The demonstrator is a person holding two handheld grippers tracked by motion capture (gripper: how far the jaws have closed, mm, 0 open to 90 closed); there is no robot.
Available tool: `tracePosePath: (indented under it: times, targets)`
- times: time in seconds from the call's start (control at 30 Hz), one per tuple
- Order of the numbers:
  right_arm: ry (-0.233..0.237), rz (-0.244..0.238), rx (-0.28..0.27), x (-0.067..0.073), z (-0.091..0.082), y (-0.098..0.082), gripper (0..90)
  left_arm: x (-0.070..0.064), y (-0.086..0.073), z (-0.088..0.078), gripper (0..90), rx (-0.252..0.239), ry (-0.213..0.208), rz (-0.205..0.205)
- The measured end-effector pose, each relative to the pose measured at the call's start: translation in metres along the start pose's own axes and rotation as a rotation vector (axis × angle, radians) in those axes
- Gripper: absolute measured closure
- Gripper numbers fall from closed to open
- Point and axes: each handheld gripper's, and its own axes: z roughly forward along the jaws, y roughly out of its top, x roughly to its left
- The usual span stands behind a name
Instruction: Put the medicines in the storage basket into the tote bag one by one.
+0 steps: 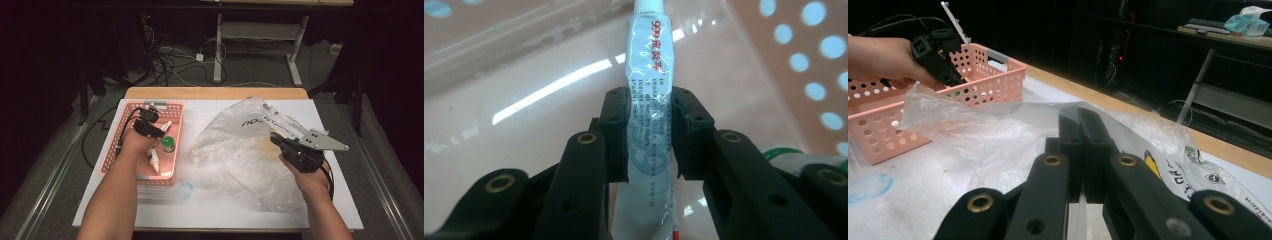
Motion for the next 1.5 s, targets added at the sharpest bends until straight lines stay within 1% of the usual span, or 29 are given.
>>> tracePosePath:
  times: [0.07, 0.13, 0.17, 0.2, 0.3, 0.43, 0.53, 0.67, 0.73, 0.83, 0.93, 1.03, 1.17, 1.3, 1.5]
  targets:
    - [0.000, 0.003, -0.002, -0.001, -0.001, -0.001, 90.0, 0.000, 0.000, -0.004, 69.2, -0.019, 0.006, -0.002]
    - [0.000, -0.002, -0.001, -0.003, -0.001, -0.002, 90.0, -0.001, 0.000, -0.007, 69.1, -0.034, 0.013, -0.014]
    - [-0.002, 0.007, -0.002, -0.003, -0.001, -0.002, 90.0, -0.001, -0.001, -0.008, 69.1, -0.039, 0.015, -0.019]
    - [0.000, 0.006, -0.002, -0.003, -0.001, -0.002, 90.0, -0.001, -0.001, -0.010, 69.2, -0.041, 0.009, -0.025]
    - [0.002, 0.009, -0.005, -0.003, -0.002, -0.002, 90.0, -0.002, -0.003, -0.015, 69.1, -0.055, 0.006, -0.023]
    - [0.004, 0.008, -0.003, -0.002, -0.001, -0.002, 90.0, -0.005, -0.005, -0.027, 69.1, -0.118, 0.002, -0.034]
    - [0.007, 0.007, -0.002, -0.001, 0.000, -0.003, 90.0, -0.009, -0.009, -0.035, 69.1, -0.148, 0.015, -0.025]
    - [0.011, 0.004, -0.003, 0.000, 0.000, -0.003, 90.0, -0.013, -0.015, -0.044, 69.2, -0.213, 0.002, -0.038]
    - [0.011, 0.010, -0.002, 0.000, -0.001, -0.004, 90.0, -0.015, -0.018, -0.048, 69.2, -0.233, 0.001, -0.034]
    - [0.013, 0.003, -0.002, 0.001, 0.000, -0.004, 90.0, -0.017, -0.022, -0.056, 69.2, -0.274, -0.015, -0.042]
    - [0.016, 0.005, 0.002, 0.002, 0.002, -0.004, 90.0, -0.020, -0.027, -0.062, 69.2, -0.307, -0.021, -0.037]
    - [0.018, -0.003, 0.005, 0.003, 0.003, -0.004, 90.0, -0.023, -0.032, -0.068, 69.1, -0.333, -0.024, -0.028]
    - [0.019, -0.010, 0.007, 0.004, 0.003, -0.004, 90.0, -0.029, -0.039, -0.076, 69.1, -0.382, -0.037, -0.009]
    - [0.019, -0.011, 0.006, 0.005, 0.003, -0.003, 90.0, -0.036, -0.046, -0.080, 69.2, -0.405, -0.032, -0.001]
    - [0.019, -0.011, 0.003, 0.006, 0.003, -0.003, 90.0, -0.048, -0.057, -0.087, 69.1, -0.463, -0.059, 0.022]
